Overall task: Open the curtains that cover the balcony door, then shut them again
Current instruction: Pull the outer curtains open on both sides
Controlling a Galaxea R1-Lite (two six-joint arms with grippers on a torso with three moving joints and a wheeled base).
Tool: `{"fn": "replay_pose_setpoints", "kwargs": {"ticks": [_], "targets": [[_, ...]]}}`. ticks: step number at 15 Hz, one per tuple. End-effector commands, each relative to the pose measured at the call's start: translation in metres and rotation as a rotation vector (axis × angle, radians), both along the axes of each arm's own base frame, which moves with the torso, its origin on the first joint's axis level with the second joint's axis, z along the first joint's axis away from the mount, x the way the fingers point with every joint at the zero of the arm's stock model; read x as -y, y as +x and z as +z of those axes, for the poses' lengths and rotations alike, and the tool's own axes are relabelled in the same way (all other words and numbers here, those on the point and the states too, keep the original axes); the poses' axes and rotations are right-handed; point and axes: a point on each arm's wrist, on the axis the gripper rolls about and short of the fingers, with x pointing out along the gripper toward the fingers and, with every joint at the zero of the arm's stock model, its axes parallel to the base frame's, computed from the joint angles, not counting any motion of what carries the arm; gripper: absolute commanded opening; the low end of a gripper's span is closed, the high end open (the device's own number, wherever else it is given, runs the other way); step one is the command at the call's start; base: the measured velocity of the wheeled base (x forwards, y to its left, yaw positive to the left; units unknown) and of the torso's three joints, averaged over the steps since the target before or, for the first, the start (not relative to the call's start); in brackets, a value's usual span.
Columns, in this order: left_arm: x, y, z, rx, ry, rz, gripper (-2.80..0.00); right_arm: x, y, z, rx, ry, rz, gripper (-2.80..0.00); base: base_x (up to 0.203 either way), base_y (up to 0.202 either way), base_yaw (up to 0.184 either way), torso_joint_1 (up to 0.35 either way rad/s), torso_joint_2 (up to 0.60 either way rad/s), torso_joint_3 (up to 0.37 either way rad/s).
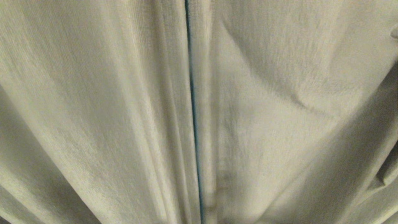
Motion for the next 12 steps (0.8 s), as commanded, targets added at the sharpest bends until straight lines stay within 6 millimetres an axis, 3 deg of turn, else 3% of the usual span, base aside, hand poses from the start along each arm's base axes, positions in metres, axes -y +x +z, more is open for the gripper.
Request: {"fn": "replay_pose_setpoints", "kwargs": {"ticks": [1, 12], "targets": [[0.000, 0.000, 0.000, 0.000, 0.000, 0.001, -2.80, 0.018, -0.004, 0.006, 0.016, 0.009, -0.085, -2.80, 0.000, 0.000, 0.000, 0.000, 0.00, 0.000], [0.000, 0.000, 0.000, 0.001, 0.000, 0.001, -2.80, 0.111, 0.001, 0.004, 0.002, 0.094, -0.404, -2.80, 0.000, 0.000, 0.000, 0.000, 0.00, 0.000]]}}
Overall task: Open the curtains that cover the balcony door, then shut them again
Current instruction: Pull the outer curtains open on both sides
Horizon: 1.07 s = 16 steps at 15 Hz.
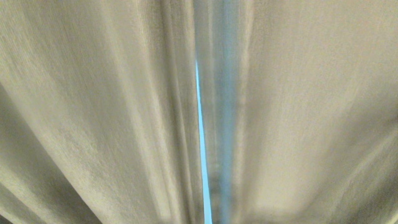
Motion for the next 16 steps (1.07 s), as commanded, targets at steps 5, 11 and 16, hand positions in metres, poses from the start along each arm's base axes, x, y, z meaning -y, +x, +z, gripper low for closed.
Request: {"fn": "replay_pose_setpoints", "kwargs": {"ticks": [5, 11, 16], "targets": [[0.000, 0.000, 0.000, 0.001, 0.000, 0.001, -2.80, 0.055, 0.001, -0.008, -0.021, 0.038, -0.145, -2.80, 0.000, 0.000, 0.000, 0.000, 0.00, 0.000], [0.000, 0.000, 0.000, 0.000, 0.000, 0.001, -2.80, 0.094, -0.009, -0.018, -0.005, 0.037, -0.250, -2.80, 0.000, 0.000, 0.000, 0.000, 0.00, 0.000], [0.000, 0.000, 0.000, 0.000, 0.001, 0.001, -2.80, 0.120, -0.016, -0.023, -0.010, 0.045, -0.314, -2.80, 0.000, 0.000, 0.000, 0.000, 0.00, 0.000]]}}
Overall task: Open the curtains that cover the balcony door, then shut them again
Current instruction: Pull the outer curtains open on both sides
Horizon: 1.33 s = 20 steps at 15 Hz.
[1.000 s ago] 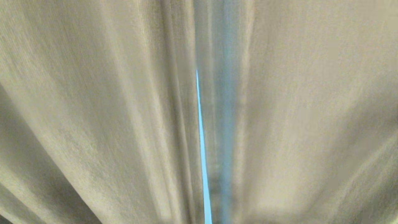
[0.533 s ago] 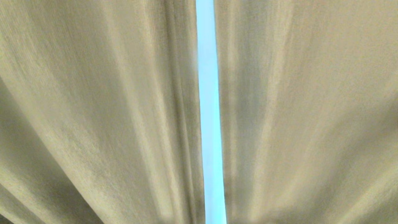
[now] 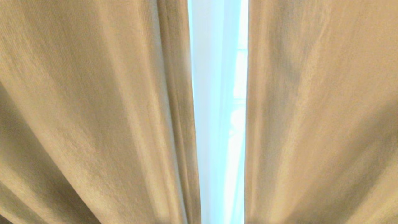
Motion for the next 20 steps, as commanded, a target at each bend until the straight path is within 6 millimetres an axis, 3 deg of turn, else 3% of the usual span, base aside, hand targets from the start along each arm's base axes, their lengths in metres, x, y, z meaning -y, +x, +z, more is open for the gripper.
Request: {"fn": "replay_pose_setpoints", "kwargs": {"ticks": [1, 7, 12, 20], "targets": [[0.000, 0.000, 0.000, 0.001, 0.000, 0.001, -2.80, 0.016, -0.002, -0.007, -0.011, 0.019, -0.031, -2.80, 0.000, 0.000, 0.000, 0.000, 0.00, 0.000], [0.000, 0.000, 0.000, 0.000, 0.000, 0.001, -2.80, 0.038, -0.015, -0.012, -0.015, 0.028, -0.098, -2.80, 0.000, 0.000, 0.000, 0.000, 0.00, 0.000], [0.000, 0.000, 0.000, 0.001, 0.000, 0.001, -2.80, 0.041, -0.021, -0.013, -0.016, 0.029, -0.118, -2.80, 0.000, 0.000, 0.000, 0.000, 0.00, 0.000], [0.000, 0.000, 0.000, 0.001, 0.000, 0.001, -2.80, 0.014, -0.029, -0.004, -0.040, -0.011, 0.037, -2.80, 0.000, 0.000, 0.000, 0.000, 0.00, 0.000]]}}
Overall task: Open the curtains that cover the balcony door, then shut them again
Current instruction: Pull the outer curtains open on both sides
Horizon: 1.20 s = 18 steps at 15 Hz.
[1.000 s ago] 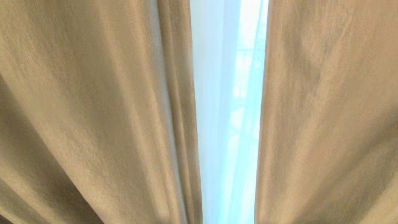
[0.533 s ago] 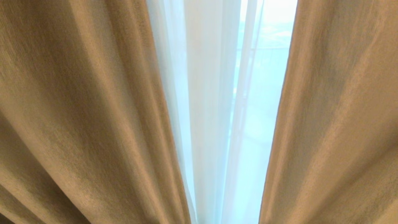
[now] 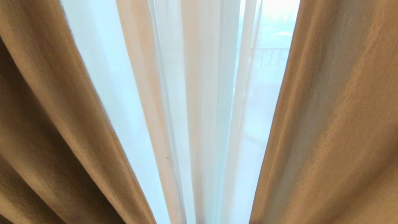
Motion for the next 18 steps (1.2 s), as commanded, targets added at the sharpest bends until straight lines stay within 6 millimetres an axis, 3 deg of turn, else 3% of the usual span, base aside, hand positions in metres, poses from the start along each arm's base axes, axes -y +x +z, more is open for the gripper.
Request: {"fn": "replay_pose_setpoints", "kwargs": {"ticks": [1, 11, 14, 18], "targets": [[0.000, 0.000, 0.000, 0.000, 0.000, 0.001, -2.80, -0.020, -0.006, 0.006, -0.003, -0.027, 0.072, -2.80, 0.000, 0.000, 0.000, 0.000, 0.00, 0.000], [0.000, 0.000, 0.000, 0.001, 0.000, 0.001, -2.80, -0.129, 0.037, 0.019, 0.031, -0.068, 0.509, -2.80, 0.000, 0.000, 0.000, 0.000, 0.00, 0.000], [0.000, 0.000, 0.000, 0.000, 0.000, 0.001, -2.80, -0.142, 0.044, 0.022, 0.045, -0.086, 0.570, -2.80, 0.000, 0.000, 0.000, 0.000, 0.00, 0.000], [0.000, 0.000, 0.000, 0.000, 0.000, 0.001, -2.80, -0.144, 0.045, 0.021, 0.046, -0.087, 0.582, -2.80, 0.000, 0.000, 0.000, 0.000, 0.00, 0.000]]}}
